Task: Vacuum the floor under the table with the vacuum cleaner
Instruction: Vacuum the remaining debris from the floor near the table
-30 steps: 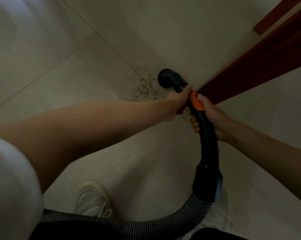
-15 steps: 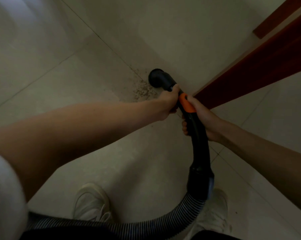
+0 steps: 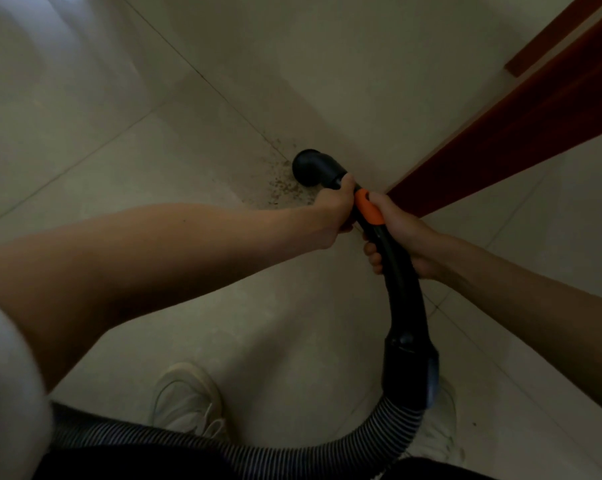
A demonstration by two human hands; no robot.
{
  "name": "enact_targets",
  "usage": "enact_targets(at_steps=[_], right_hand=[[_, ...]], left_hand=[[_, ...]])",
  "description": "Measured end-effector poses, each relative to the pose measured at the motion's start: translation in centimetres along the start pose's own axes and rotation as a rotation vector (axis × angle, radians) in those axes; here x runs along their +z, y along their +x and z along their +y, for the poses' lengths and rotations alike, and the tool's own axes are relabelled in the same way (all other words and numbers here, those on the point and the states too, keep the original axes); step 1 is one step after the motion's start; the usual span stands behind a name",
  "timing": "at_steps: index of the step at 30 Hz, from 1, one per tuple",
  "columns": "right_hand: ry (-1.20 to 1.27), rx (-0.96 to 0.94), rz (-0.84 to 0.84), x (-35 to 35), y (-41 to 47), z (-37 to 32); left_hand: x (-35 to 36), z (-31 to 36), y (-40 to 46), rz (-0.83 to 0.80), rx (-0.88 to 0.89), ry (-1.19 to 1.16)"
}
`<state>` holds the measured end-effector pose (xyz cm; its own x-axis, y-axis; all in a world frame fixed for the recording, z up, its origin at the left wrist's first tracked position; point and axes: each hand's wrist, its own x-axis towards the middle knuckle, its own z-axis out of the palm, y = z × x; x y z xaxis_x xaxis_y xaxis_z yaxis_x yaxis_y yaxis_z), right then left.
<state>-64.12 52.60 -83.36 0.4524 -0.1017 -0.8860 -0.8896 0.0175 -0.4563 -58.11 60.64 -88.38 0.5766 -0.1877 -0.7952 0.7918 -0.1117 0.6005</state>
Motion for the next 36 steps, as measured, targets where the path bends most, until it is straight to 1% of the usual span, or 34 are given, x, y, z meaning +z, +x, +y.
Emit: enact_targets(at_steps=[4,7,11,17,22,27,30,36], right_hand=[[-0.002,-0.017,0.0,0.6,0.7,-1.3],[0.029,-0.043,0.017,0.7,1.3,-2.1],[0.056,-0.032,0.008,0.8,1.9,-2.8],[-0.003,-0.014,-0.07,1.9,2.3,-3.9],[-0.048,-0.032,-0.088,3.0,2.8,-4.7],[-0.052,-0.103,-0.05,4.3,3.9,-6.3],[-0.07,-0.132,-0.043,5.0,4.2,-6.9],[-0.102,-0.102,-0.075,5.8,4.1,-6.7]], left_hand=[[-0.7,1.1,0.7,0.023,0.018,-0.019],[-0.9,2.3,1.1,-0.002,0.007,-0.026],[-1.3,3.2,1.7,-0.043,-0.008,-0.044],[-2.9,2.9,2.4,0.035,0.027,-0.1],[-4.3,3.2,3.0,0.086,0.043,-0.109],[-6.0,5.2,3.6,0.05,0.031,-0.132],[-6.7,5.7,3.7,0.055,0.045,-0.152],[-7.8,5.0,3.4,0.061,0.027,-0.152]])
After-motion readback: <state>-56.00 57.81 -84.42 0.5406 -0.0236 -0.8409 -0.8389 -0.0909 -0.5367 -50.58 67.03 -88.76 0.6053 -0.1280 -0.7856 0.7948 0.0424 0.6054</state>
